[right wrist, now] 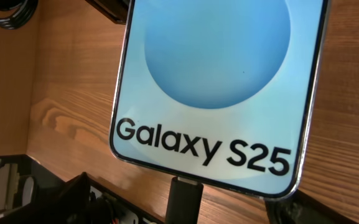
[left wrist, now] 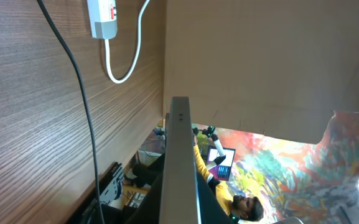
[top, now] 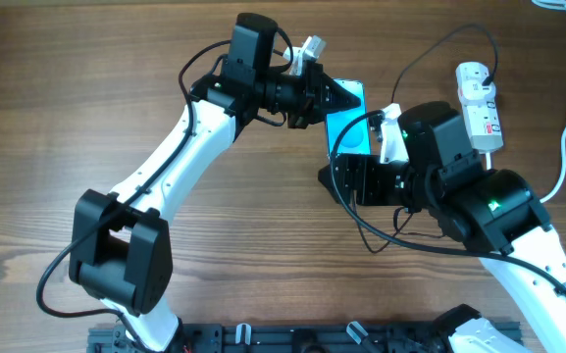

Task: Plug charger to phone and switch on socket
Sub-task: 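Open the right gripper off the plug and move toward the power strip, then press the power strip's switch down with the right gripper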

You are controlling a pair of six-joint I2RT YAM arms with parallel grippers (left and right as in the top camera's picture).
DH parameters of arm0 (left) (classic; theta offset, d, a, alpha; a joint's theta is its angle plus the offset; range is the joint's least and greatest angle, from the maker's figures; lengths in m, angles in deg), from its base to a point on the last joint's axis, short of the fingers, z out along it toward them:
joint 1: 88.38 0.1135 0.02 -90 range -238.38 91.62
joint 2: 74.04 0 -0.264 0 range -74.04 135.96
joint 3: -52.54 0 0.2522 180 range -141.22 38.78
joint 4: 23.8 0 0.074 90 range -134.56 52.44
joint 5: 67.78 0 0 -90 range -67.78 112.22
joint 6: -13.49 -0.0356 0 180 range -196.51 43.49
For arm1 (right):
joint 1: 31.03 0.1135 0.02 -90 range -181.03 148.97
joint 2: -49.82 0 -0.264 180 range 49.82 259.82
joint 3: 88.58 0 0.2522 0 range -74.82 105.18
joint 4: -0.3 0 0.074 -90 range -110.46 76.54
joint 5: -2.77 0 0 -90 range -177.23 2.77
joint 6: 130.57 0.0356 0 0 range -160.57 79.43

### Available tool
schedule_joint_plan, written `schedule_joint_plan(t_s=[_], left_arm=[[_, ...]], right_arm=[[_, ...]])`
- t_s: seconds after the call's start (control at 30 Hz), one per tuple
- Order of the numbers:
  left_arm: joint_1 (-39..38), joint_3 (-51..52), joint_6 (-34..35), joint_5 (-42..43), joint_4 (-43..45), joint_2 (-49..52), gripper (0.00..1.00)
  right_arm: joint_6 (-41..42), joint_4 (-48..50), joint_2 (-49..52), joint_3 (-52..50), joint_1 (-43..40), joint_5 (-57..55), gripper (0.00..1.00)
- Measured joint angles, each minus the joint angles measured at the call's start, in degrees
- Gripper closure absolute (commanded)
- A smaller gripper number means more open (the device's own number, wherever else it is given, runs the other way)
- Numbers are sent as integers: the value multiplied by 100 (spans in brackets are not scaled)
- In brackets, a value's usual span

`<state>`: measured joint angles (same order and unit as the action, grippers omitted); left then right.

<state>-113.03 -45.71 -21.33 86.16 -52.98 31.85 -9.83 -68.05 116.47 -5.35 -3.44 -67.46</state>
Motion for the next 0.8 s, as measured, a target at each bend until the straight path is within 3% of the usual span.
schedule_joint_plan(t_s=[0.17,0.3,0.33,0.4,0.47,0.57,0.6,0.63,0.7,0.8], left_arm=[[92,0,-94,0,7,0,96],[476,0,-660,-4,0,0,96],[579,0,-752,-4,0,0,96],[796,0,-909,-72,-105,-2,96],[964,0,-1093,-319,-398,-4,96],[1069,0,-1412,-955,-1130,-4,96],[1069,0,-1499,-1078,-1198,-4,96],[1069,0,-1543,-1143,-1226,-4,96],[1067,0,-1674,-1300,-1272,-4,96],[1067,0,-1764,-1388,-1268,-4,96]], right_arm=[[-20,199,0,15,-68,-15,10],[-214,-94,9,472,-420,-20,21],[-264,-304,35,667,-544,-20,29],[-466,-730,175,1241,-916,-35,54],[-844,-1274,496,2083,-1436,-42,92],[-1274,-1530,933,2986,-2282,-186,86],[-1384,-1526,1043,3110,-2538,-225,79],[-1519,-1499,1191,3204,-2863,-304,65],[-1784,-1486,1576,3270,-3449,-424,29],[-2138,-1421,2507,3270,-4170,-592,21]])
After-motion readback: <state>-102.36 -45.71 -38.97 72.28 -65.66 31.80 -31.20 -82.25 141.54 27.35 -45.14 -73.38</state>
